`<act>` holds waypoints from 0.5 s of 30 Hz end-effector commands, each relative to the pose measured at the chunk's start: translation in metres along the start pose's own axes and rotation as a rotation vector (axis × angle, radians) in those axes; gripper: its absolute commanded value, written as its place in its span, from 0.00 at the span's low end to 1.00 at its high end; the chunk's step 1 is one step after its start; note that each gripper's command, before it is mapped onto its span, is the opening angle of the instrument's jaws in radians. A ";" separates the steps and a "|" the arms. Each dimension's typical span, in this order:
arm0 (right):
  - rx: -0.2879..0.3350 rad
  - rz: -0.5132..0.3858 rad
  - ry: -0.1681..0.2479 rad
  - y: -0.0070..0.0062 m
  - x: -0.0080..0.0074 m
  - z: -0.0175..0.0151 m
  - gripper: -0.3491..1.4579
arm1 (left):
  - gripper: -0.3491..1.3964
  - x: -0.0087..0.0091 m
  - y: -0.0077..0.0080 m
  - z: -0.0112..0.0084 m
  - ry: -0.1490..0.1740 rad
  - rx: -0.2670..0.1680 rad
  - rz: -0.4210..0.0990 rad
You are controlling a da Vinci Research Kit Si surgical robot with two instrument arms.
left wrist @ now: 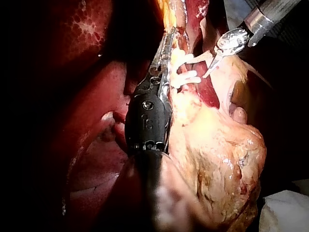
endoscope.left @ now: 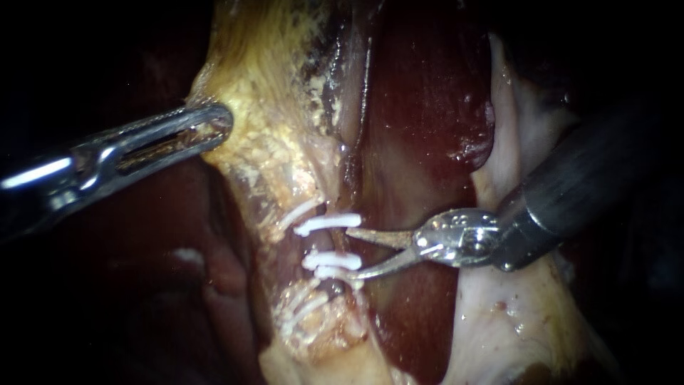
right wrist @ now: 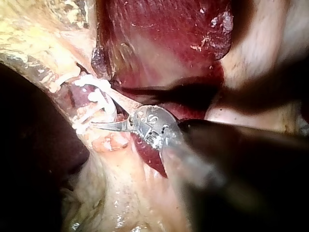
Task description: Go to the cutting position right tube
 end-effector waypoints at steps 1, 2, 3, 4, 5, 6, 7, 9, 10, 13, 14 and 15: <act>0.001 0.003 0.000 0.0000 -0.0001 0.0002 0.97 | 0.00 0.0000 0.0000 0.0000 0.000 0.000 0.000; 0.002 0.007 0.000 0.0001 -0.0001 0.0004 0.97 | 0.00 0.0000 0.0000 0.0000 0.000 0.000 0.000; 0.005 0.010 -0.001 0.0002 -0.0002 0.0006 0.97 | 0.00 0.0000 0.0000 0.0000 0.000 0.000 0.000; 0.007 0.008 -0.002 0.0004 -0.0002 0.0008 0.97 | 0.00 0.0000 0.0000 0.0000 0.000 0.000 0.000; 0.007 0.012 -0.002 0.0005 -0.0002 0.0010 0.97 | 0.00 0.0000 0.0000 0.0000 0.000 0.000 0.000; 0.006 0.018 -0.001 0.0006 -0.0002 0.0014 0.96 | 0.00 0.0000 0.0000 0.0000 0.000 0.000 0.000; 0.003 0.018 -0.004 0.0008 -0.0001 0.0017 0.96 | 0.00 0.0000 0.0000 0.0000 0.000 0.000 0.000; 0.000 0.019 -0.003 0.0012 0.0000 0.0023 0.96 | 0.00 0.0000 0.0000 0.0000 0.000 0.000 0.000; -0.002 0.019 -0.003 0.0013 0.0001 0.0026 0.96 | 0.00 0.0000 -0.0001 0.0000 0.000 -0.001 0.000; -0.001 0.019 -0.003 0.0019 0.0003 0.0036 0.96 | 0.00 0.0000 -0.0001 0.0000 0.000 -0.001 0.000; 0.001 0.019 -0.004 0.0020 0.0004 0.0039 0.96 | 0.00 0.0000 -0.0001 0.0000 0.000 -0.001 0.000; 0.003 0.018 -0.005 0.0021 0.0004 0.0043 0.96 | 0.00 0.0001 -0.0001 -0.0001 0.000 -0.001 0.000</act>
